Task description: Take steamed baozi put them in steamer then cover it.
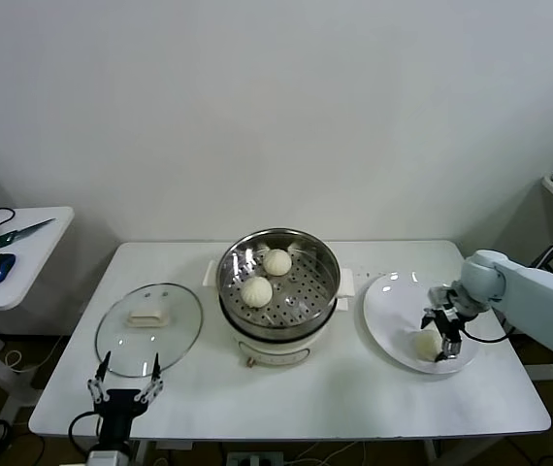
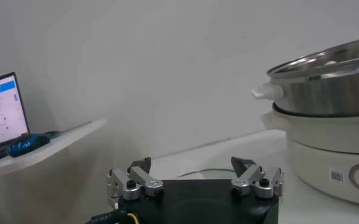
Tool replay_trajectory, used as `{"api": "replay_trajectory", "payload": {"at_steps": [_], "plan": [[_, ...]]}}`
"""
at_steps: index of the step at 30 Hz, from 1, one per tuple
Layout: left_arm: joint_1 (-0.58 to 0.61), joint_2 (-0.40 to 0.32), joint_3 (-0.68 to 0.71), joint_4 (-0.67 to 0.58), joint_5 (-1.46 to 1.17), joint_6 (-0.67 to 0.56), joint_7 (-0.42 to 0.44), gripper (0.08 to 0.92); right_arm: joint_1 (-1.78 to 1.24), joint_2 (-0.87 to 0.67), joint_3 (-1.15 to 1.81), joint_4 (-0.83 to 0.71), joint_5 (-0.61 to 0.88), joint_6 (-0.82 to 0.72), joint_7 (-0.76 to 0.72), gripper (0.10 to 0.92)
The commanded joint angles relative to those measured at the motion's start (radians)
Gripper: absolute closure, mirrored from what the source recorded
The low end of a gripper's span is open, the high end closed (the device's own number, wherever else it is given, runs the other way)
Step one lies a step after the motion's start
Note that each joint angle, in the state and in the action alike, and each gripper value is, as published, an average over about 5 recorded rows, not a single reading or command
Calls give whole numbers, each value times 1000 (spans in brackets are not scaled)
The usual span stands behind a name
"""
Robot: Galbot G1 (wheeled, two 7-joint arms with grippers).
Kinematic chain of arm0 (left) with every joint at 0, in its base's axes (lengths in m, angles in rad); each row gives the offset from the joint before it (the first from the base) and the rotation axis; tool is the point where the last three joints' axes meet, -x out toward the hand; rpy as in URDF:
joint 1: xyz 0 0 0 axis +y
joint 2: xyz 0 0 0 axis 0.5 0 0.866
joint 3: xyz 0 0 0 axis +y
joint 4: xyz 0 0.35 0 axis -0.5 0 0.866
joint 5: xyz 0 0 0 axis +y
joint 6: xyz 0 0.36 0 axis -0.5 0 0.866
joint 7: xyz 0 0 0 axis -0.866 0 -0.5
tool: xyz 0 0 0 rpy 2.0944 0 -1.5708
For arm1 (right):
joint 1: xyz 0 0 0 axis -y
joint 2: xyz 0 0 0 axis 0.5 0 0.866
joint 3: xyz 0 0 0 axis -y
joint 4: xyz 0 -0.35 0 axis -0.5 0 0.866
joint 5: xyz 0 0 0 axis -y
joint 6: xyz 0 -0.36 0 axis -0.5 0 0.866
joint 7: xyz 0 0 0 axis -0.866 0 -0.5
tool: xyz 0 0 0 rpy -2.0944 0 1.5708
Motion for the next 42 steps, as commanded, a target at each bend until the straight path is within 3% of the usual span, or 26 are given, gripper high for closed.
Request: {"api": "replay_trajectory", "payload": {"at_steps": [1, 10, 20, 24, 32, 42], "plan": [[2, 0, 0, -1, 2, -1, 0, 177, -12, 16, 6, -21, -8, 5, -4, 288], [1, 2, 4, -3, 2, -1, 0, 177, 101, 22, -43, -22, 14, 81, -15, 337], [4, 7, 9, -11, 4, 3, 1, 177, 533, 166, -230, 1, -216, 542, -79, 338], [4, 7, 12, -10, 7, 5, 1, 177, 666, 246, -286, 59, -223, 637, -81, 338], [-3, 2, 25, -9, 24, 11, 0, 177, 721, 419, -289, 174, -206, 696, -87, 338], [1, -7, 16, -3, 13, 4, -1, 177, 589, 656, -245, 165, -241, 686, -85, 330]]}}
